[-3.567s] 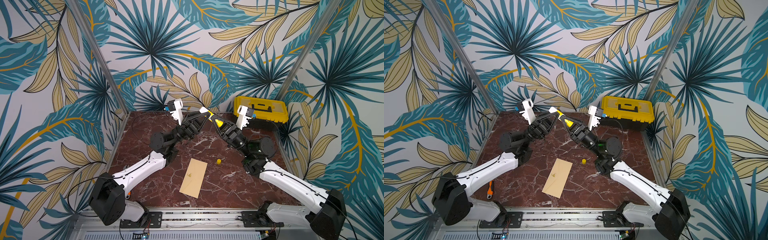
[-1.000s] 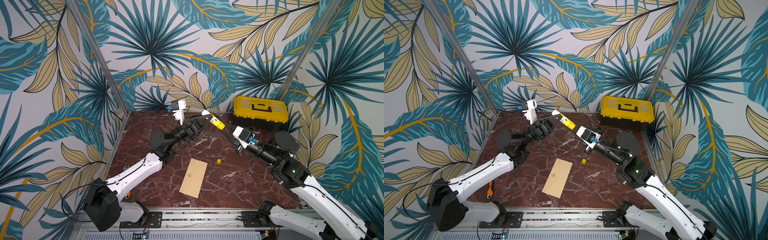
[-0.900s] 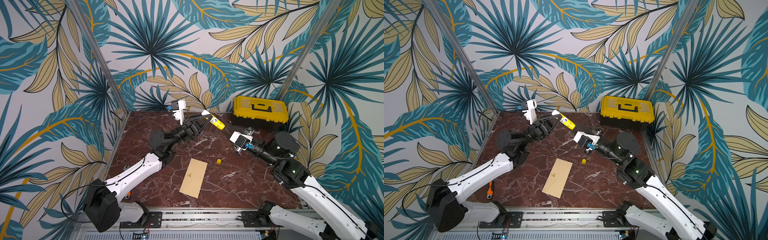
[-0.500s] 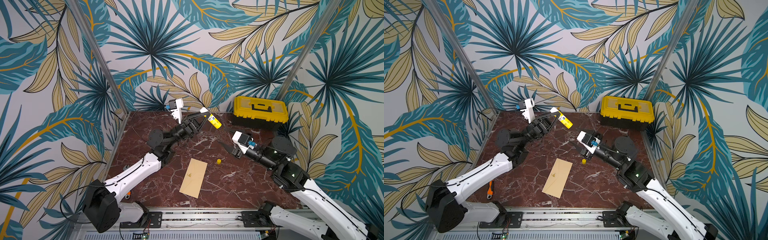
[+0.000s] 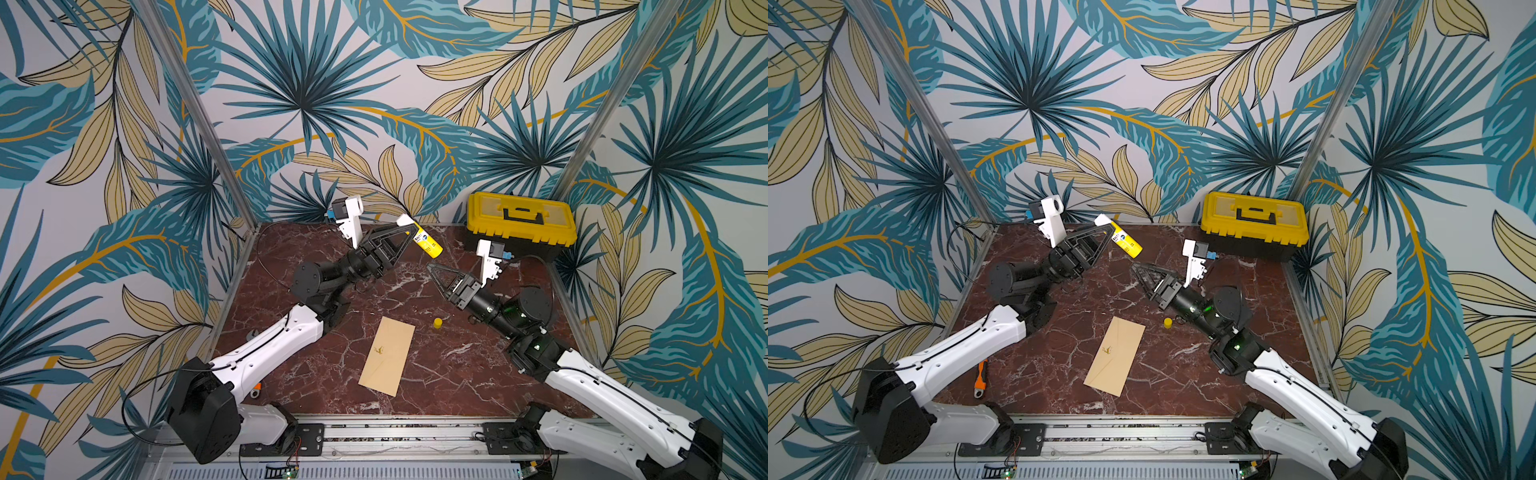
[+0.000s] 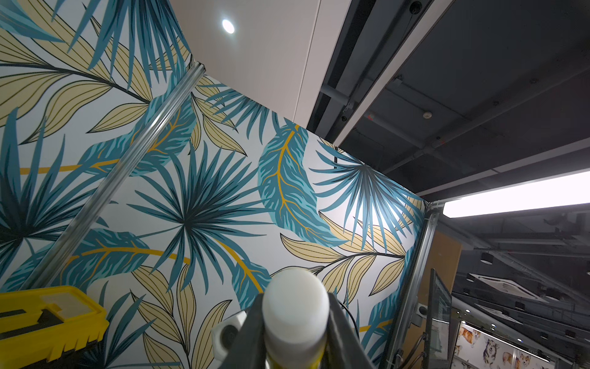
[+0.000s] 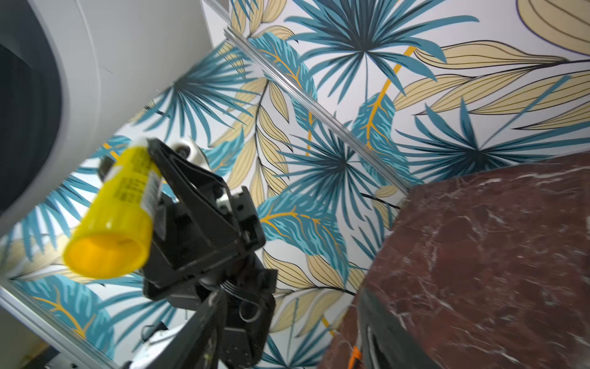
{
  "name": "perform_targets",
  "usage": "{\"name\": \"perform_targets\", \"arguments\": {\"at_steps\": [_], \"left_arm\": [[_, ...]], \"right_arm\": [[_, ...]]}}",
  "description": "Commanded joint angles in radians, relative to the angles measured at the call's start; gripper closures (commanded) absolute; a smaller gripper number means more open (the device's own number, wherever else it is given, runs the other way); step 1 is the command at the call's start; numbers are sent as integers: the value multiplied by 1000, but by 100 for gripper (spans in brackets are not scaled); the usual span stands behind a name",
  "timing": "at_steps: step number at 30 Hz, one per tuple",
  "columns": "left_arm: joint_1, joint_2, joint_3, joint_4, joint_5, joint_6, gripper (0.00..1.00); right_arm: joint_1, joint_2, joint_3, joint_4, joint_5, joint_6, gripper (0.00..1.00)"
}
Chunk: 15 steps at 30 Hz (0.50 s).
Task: Seal the envelope with a glue stick
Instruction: Screw the glue stick.
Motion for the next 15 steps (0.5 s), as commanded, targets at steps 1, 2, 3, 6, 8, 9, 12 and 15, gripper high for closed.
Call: {"name": "perform_targets", "arguments": {"at_steps": [1, 2, 3, 6, 8, 9, 12, 15], "left_arm": [[5, -5, 38, 43, 7, -3, 86], [6, -6, 37, 41, 6, -1, 86], [5, -7, 37, 42, 6, -1, 86], [4, -7, 36, 47, -3, -2, 87], [6, -5, 40, 53, -4, -4, 87], [5, -5, 40, 57, -5, -4, 87], [6, -9, 40, 63, -11, -3, 87], [10, -20, 35, 53, -21, 6, 88]], "right_arm": [[4, 29, 14, 247, -36, 201, 33], [3, 39, 23, 261, -48, 213, 33], [4, 46, 36, 269, -68, 219, 33], [4, 61, 68, 260, -116, 221, 33], [3, 63, 69, 265, -120, 223, 35], [4, 63, 67, 278, -130, 219, 36], [4, 51, 59, 267, -153, 208, 37], [3, 35, 60, 241, -183, 192, 37]]}}
